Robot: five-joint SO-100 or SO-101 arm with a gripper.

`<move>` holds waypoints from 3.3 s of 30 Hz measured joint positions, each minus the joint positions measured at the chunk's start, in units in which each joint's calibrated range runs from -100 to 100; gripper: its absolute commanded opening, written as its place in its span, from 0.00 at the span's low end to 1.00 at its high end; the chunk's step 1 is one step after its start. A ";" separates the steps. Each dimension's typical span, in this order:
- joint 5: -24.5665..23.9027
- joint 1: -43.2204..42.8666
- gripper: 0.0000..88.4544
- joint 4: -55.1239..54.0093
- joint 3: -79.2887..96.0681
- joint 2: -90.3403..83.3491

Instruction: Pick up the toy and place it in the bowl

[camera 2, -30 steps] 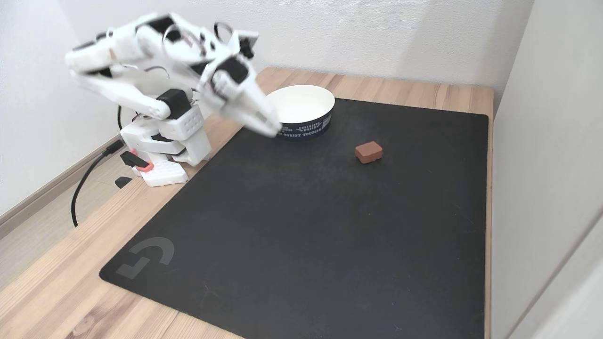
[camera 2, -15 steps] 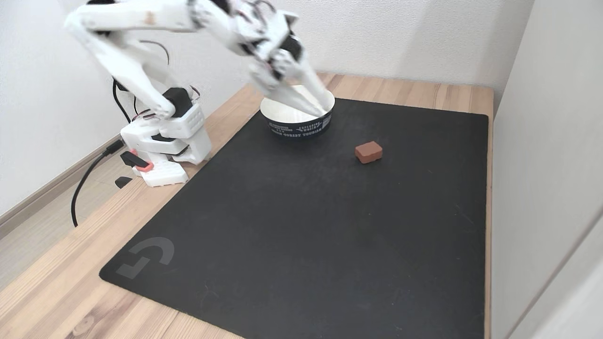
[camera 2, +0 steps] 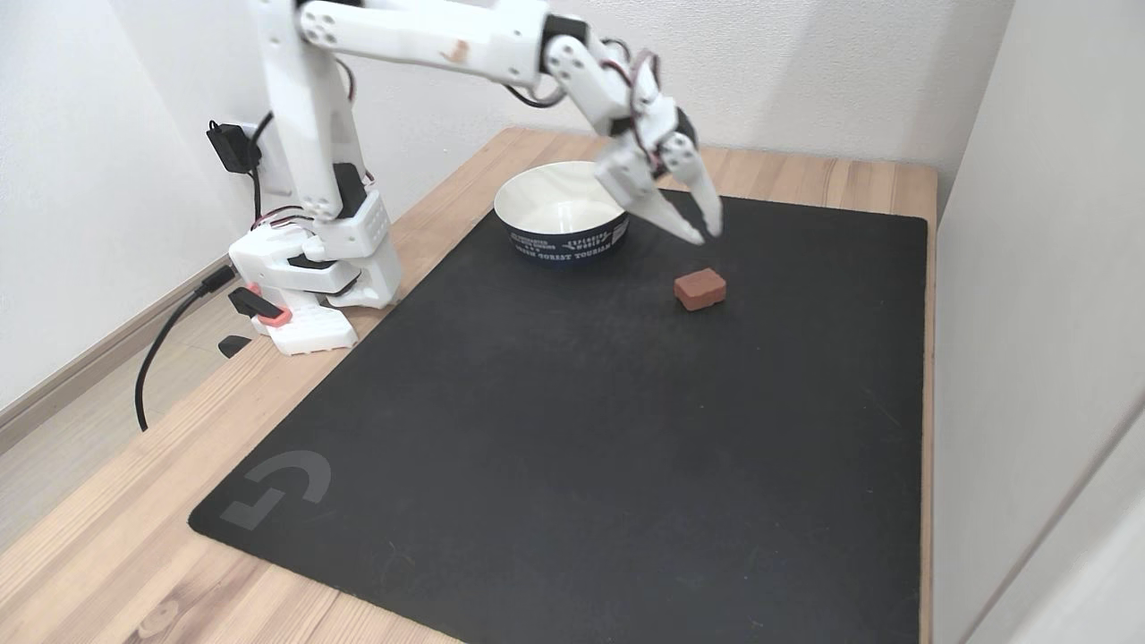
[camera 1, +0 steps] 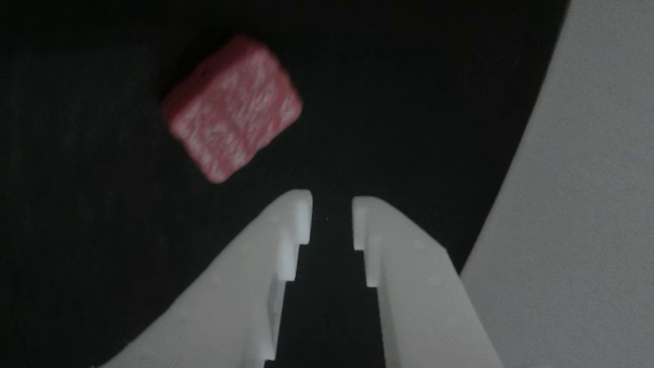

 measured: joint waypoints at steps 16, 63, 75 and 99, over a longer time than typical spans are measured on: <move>2.52 -1.58 0.03 19.67 -31.84 18.90; 15.39 -2.08 0.03 25.92 -35.05 21.57; 15.39 -1.08 0.40 28.37 -35.05 21.57; 15.39 0.25 0.44 35.71 -36.28 25.40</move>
